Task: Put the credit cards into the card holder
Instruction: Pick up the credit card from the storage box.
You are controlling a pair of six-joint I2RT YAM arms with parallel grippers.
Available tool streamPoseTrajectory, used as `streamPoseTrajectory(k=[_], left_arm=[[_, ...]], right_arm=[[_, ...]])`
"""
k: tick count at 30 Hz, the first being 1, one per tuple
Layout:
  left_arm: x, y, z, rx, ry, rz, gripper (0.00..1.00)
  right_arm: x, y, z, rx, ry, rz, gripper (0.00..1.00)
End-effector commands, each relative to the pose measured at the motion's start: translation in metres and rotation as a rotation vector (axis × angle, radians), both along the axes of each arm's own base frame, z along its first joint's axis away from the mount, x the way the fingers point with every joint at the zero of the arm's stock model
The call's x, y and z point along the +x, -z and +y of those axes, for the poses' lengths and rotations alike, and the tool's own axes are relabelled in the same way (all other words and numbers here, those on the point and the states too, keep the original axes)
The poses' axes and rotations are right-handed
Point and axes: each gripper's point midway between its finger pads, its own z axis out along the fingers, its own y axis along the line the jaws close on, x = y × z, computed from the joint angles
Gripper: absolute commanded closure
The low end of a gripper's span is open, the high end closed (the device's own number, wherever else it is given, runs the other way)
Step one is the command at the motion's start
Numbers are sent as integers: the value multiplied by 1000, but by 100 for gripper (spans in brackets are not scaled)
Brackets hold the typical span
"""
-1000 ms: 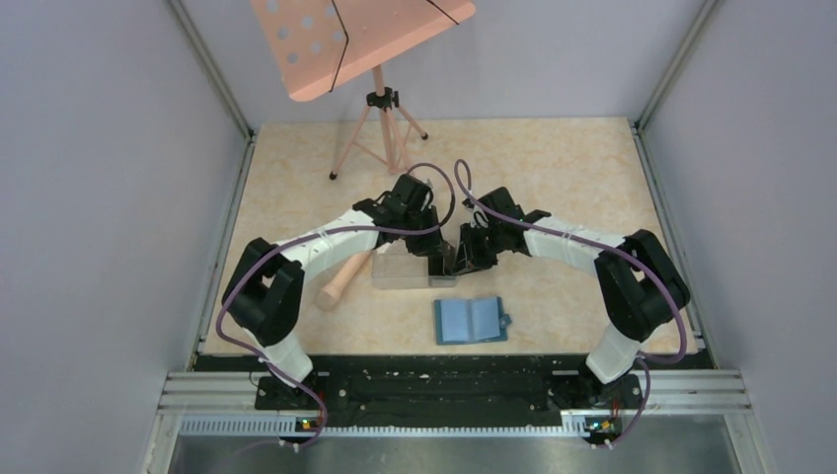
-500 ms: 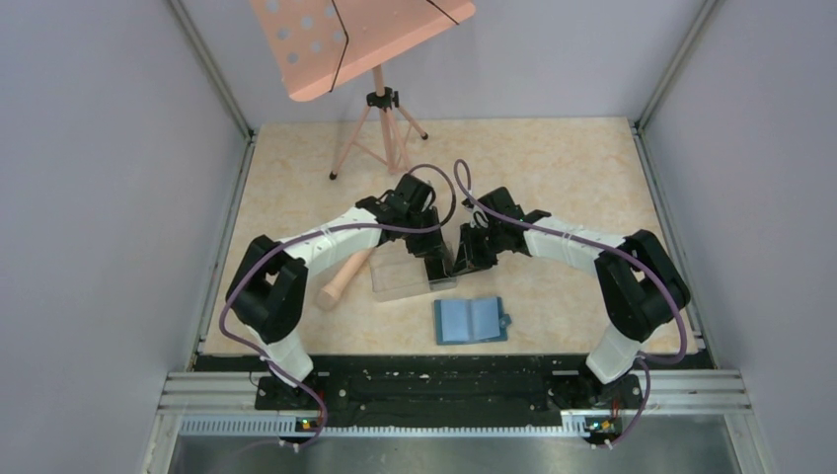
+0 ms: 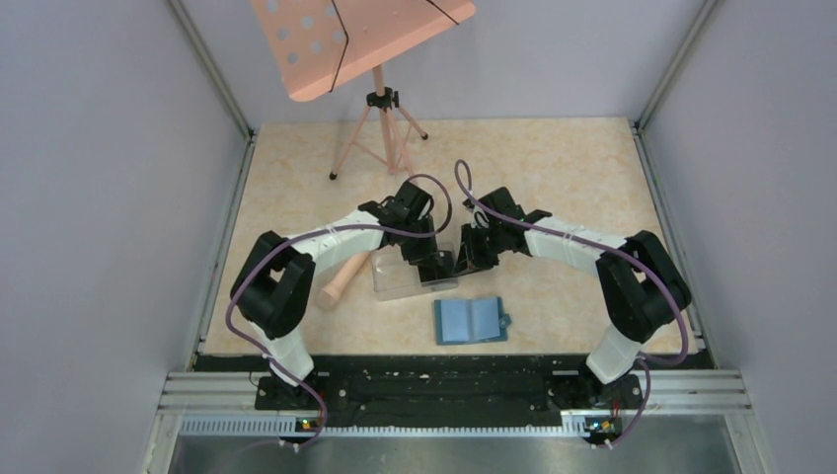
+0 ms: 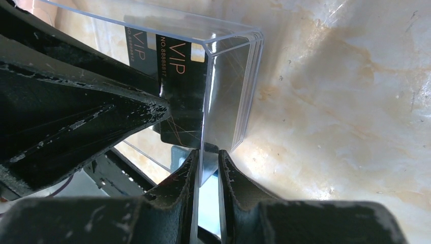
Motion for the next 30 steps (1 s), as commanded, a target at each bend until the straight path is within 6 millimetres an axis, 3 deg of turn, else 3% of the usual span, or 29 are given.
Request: streamPoseTrajectory(k=[1,5,9,14,23,30], left_arm=[[5,1,-18,-65,34,-26,69],[4,2,-9,-24,25,-36,60],[5,-11,-9,-50,26,-77,51],[5,-23,-8,-74,18,-112,49],[4,-21,6,-17,-11,-106,48],[3,-18,-2,-59,5,-83,48]], right_arm=[[7,-40,21,113,-52,-81,94],[7,-39,20,111,-54,-81,94],[6,-38,20,108,-54,-77,94],[6,-34,20,100,-52,-67,94],[5,-31,18,88,-48,-60,94],[5,-28,17,78,-47,-55,94]])
